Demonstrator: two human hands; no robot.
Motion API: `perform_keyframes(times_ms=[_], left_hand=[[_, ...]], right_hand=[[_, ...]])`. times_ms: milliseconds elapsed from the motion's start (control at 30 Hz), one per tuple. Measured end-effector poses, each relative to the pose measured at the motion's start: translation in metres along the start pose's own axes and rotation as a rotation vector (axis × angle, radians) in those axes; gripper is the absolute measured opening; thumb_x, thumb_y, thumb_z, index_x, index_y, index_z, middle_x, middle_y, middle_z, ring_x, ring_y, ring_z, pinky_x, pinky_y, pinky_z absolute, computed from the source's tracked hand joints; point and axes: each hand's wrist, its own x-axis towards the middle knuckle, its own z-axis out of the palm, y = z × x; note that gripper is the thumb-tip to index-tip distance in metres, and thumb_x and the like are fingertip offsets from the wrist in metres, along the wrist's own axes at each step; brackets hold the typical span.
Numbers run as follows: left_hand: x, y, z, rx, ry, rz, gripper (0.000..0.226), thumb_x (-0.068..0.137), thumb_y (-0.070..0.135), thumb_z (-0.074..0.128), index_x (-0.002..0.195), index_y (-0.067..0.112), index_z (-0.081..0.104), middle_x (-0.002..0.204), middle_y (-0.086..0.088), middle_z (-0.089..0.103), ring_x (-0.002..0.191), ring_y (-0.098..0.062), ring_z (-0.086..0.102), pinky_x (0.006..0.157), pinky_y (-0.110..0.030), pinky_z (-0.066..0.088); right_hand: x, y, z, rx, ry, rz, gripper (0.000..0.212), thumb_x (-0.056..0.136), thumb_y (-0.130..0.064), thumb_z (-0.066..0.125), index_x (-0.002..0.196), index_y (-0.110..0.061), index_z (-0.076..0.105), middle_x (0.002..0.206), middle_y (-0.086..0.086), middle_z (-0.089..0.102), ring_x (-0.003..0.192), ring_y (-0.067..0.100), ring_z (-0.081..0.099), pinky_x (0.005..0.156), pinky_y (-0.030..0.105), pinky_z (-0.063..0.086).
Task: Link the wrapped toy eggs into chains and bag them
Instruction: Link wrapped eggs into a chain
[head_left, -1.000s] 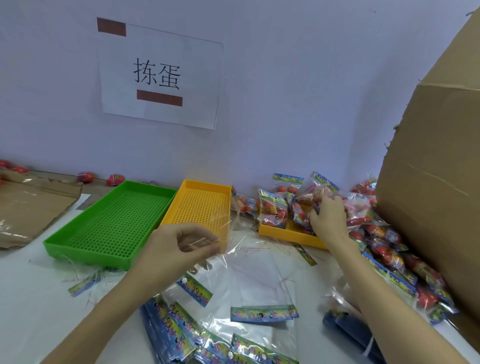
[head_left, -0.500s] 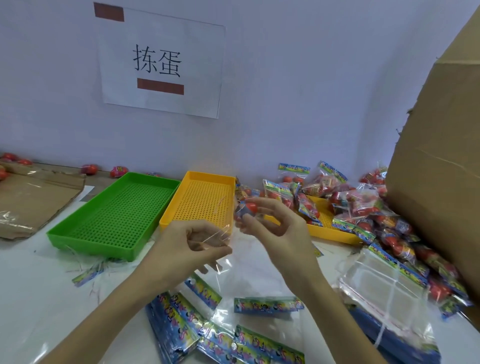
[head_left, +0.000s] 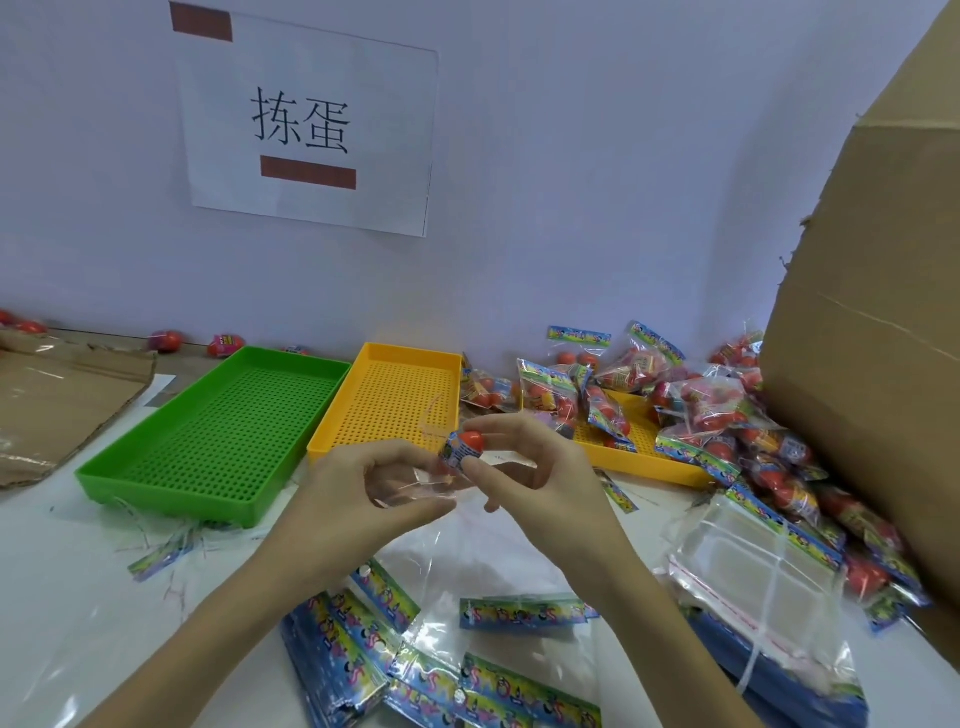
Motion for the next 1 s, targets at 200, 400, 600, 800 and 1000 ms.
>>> perform_keyframes(times_ms=[200,400,600,800,1000], left_hand=[[-0.0012,0.0042,0.0008,-0.008,-0.014,0.019,0.032,0.073,0.045,0.084,0.101,0.03,0.079,0.098,0.015,0.08,0.093,-0.003,0.075,0.085,-0.013,0.055],[-0.0042,0.0062,0.0027,0.124,0.057,0.121,0.023,0.078,0.046,0.081,0.097,0.032,0.079,0.091,0.02,0.078,0.091,0.001,0.073,0.081,-0.011,0.052],[-0.0052,0.0047,0.0041,0.236,0.08,0.187,0.025,0.08,0.05,0.079,0.099,0.034,0.077,0.091,0.024,0.076,0.091,0.003,0.072,0.08,-0.011,0.051],[-0.0069,0.005,0.0047,0.326,0.08,0.238,0.035,0.083,0.061,0.073,0.107,0.036,0.075,0.087,0.022,0.075,0.086,-0.001,0.071,0.078,-0.023,0.055],[-0.007,0.0068,0.0076,0.225,0.059,0.21,0.032,0.083,0.058,0.072,0.105,0.035,0.076,0.084,0.013,0.076,0.083,-0.008,0.071,0.076,-0.019,0.054]], right_hand=[[0.0017,0.003,-0.0028,-0.081,-0.022,-0.058,0.028,0.09,-0.014,0.079,0.115,-0.02,0.07,0.108,-0.008,0.076,0.09,0.019,0.076,0.075,0.031,0.062],[-0.0002,0.0033,-0.0023,-0.104,-0.104,-0.066,0.026,0.089,-0.009,0.078,0.109,-0.021,0.067,0.106,-0.004,0.072,0.093,0.018,0.076,0.083,0.038,0.063],[-0.0009,0.0029,-0.0053,-0.088,-0.153,-0.061,0.012,0.096,-0.012,0.07,0.106,-0.018,0.065,0.107,-0.006,0.07,0.09,0.025,0.074,0.076,0.04,0.063],[-0.0009,0.0037,-0.0033,-0.123,-0.124,-0.079,0.011,0.096,-0.02,0.072,0.104,-0.016,0.065,0.1,-0.004,0.072,0.082,0.023,0.074,0.064,0.028,0.056],[-0.0024,0.0028,-0.0005,-0.154,-0.144,-0.11,0.006,0.098,-0.019,0.07,0.103,-0.017,0.068,0.094,-0.003,0.074,0.081,0.021,0.076,0.066,0.023,0.054]])
